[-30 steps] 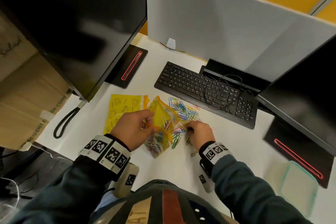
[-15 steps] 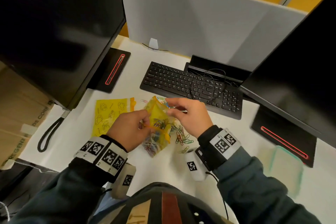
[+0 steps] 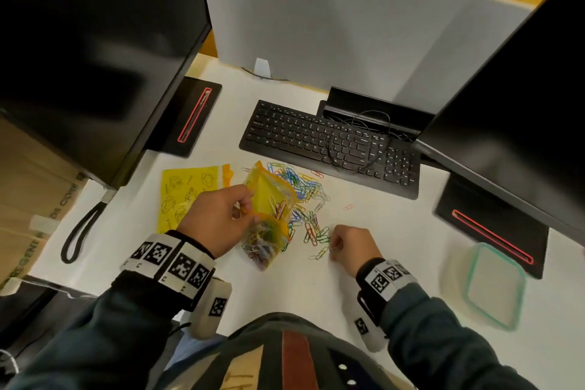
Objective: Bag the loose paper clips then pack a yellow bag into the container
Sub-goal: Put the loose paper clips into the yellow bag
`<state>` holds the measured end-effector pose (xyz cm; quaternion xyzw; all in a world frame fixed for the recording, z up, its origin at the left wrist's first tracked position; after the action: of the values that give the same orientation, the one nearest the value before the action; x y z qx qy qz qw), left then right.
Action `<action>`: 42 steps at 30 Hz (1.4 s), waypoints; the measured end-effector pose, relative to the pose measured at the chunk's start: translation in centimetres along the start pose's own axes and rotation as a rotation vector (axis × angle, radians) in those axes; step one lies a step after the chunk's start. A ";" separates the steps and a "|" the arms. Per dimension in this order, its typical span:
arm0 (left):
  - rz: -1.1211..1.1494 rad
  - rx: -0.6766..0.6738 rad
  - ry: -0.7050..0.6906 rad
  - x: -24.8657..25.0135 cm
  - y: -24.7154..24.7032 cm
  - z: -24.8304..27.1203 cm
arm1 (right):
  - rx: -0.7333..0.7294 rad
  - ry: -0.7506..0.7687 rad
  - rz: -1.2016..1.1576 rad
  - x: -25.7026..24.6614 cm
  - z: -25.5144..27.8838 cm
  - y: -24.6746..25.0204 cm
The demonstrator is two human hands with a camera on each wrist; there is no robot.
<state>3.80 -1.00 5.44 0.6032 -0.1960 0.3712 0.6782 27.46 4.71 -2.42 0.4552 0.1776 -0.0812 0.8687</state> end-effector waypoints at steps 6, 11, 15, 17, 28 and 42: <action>-0.012 -0.004 -0.002 -0.2 0.0 0.3 | 0.032 0.207 0.001 -1.3 -0.7 0.2; -0.005 0.014 0.012 -0.7 0.2 0.7 | -0.119 0.387 0.390 -1.6 -1.0 0.4; 0.006 0.012 0.010 -0.8 0.2 1.0 | -0.061 0.446 0.369 -2.5 -2.2 -0.2; 0.011 0.014 0.011 -0.9 0.2 1.1 | -0.013 0.447 0.351 -2.8 -2.4 -0.9; 0.023 0.009 0.011 -0.9 0.0 1.2 | 0.163 0.272 0.147 -2.9 -2.0 -0.2; 0.017 -0.021 0.012 0.1 -0.2 1.1 | 0.283 0.361 -0.396 -7.5 -0.7 6.6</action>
<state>4.16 -2.00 5.58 0.5920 -0.2011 0.3786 0.6825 22.38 8.88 5.10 0.5352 0.4014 -0.1904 0.7185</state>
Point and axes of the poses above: each hand's wrist, its own z-axis away from the middle knuckle, its own y-axis out of the back of the hand, x = y × z, the point moved 1 cm from there along -z, towards the middle knuckle, and after that the axes turned 1 degree about -y, right-handed, at the moved point
